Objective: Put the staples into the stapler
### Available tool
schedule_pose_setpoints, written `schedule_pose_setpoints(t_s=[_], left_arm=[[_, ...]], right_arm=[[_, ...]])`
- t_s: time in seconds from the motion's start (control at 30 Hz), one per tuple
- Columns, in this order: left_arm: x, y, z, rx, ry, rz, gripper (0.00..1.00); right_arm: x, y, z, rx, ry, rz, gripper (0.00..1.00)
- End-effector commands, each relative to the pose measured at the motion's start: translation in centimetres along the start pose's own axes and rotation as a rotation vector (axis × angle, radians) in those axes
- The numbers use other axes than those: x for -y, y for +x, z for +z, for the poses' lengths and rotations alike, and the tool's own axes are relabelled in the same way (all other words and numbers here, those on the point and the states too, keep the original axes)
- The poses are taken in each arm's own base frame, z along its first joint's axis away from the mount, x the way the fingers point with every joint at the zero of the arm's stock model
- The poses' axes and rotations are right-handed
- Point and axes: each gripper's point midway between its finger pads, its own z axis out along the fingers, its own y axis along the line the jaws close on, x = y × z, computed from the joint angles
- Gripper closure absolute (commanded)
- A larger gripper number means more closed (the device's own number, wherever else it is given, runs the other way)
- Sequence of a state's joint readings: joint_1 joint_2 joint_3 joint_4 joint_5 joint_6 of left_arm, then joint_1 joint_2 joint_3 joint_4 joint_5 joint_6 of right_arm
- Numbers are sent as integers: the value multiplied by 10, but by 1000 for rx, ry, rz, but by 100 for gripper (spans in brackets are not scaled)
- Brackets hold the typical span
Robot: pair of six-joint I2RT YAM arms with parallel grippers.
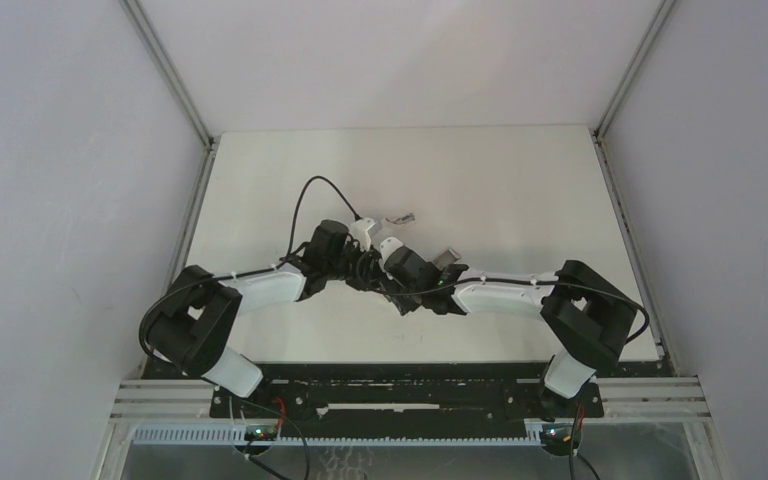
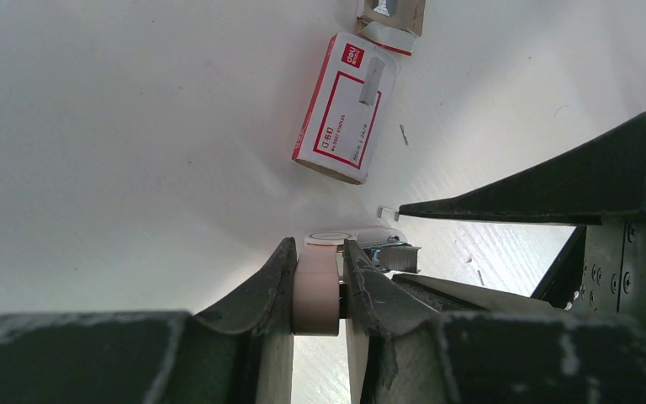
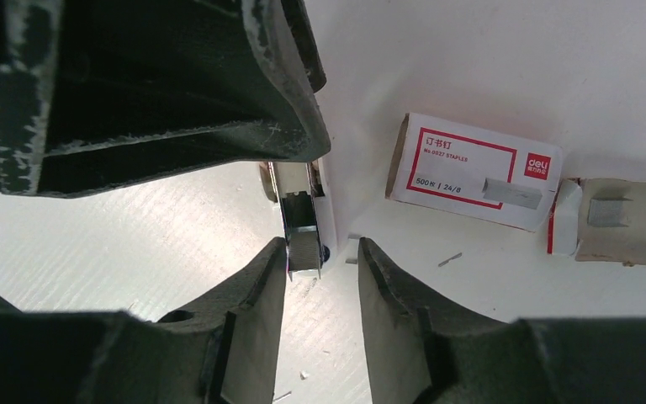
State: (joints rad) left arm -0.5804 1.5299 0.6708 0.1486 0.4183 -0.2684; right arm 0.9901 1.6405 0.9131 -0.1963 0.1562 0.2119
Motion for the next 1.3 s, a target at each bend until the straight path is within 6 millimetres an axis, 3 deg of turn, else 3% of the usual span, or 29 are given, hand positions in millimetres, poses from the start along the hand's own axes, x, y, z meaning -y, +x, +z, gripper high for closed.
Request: schedule_pose_setpoints(t_s=[0.0,0.67,1.27], left_arm=[[1,19,2,-84,4,-15,83],[1,19,2,-83,3,-14,83],[0,19,3,-88,2,-17,83]], right_arm=[[-6,-18,-2,47,-6,-20,65],[-10,-16,1,45,-10,-33,80],[-4,-19,12,123,22,-13,85]])
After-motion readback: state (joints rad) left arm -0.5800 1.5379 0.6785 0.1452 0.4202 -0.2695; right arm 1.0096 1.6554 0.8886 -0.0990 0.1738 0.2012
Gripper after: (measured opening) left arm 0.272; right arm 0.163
